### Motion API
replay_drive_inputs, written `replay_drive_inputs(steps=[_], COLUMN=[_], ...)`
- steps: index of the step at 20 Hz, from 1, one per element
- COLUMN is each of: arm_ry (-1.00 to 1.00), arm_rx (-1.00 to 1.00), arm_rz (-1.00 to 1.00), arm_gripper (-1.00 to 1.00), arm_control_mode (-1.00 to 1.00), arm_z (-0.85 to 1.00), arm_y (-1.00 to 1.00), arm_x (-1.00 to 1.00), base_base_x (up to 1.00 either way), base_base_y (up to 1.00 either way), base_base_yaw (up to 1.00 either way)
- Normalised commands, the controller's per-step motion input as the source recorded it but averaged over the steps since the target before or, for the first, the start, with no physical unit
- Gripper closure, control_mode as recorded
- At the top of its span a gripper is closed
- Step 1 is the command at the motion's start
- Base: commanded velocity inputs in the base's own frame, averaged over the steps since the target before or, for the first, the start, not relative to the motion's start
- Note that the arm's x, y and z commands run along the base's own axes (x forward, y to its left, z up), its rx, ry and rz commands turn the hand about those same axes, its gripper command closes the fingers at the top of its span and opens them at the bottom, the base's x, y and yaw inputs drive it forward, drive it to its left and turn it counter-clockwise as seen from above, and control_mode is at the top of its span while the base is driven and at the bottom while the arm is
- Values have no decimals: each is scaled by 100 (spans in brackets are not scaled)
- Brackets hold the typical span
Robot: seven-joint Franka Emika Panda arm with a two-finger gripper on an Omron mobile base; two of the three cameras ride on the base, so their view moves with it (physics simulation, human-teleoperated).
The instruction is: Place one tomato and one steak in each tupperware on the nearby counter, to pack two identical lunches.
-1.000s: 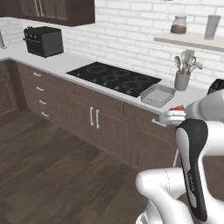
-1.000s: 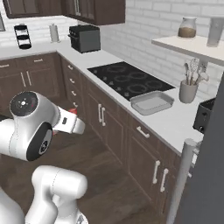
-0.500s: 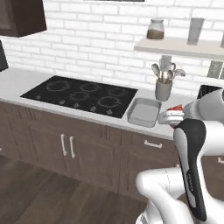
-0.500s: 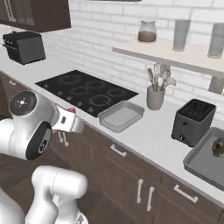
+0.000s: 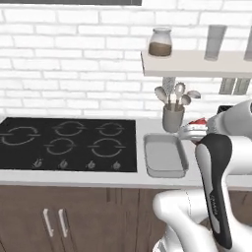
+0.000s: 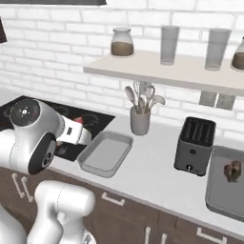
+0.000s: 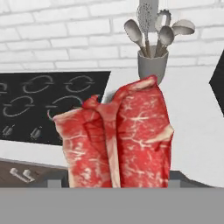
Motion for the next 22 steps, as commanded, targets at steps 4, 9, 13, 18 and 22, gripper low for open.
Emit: replay_drive_inputs(steps=[4,9,13,18,22], arm_ry=[0,1,10,20,22], arm_rx=[0,-4,-7,-2,0], arm_rz=[0,-15,-32,-12,0], arm_gripper=[100,100,100,100,100], arm_control_mode=[100,-100,-100,-100,-100], arm_z=[0,-24,-65,-71,-66], arm_y=[0,0,-8,-3,0], arm_x=[0,4,0,18,42], base_base_x=[91,35,0,0,0], base_base_y=[59,13,0,0,0], base_base_yaw=[-40,-23,0,0,0])
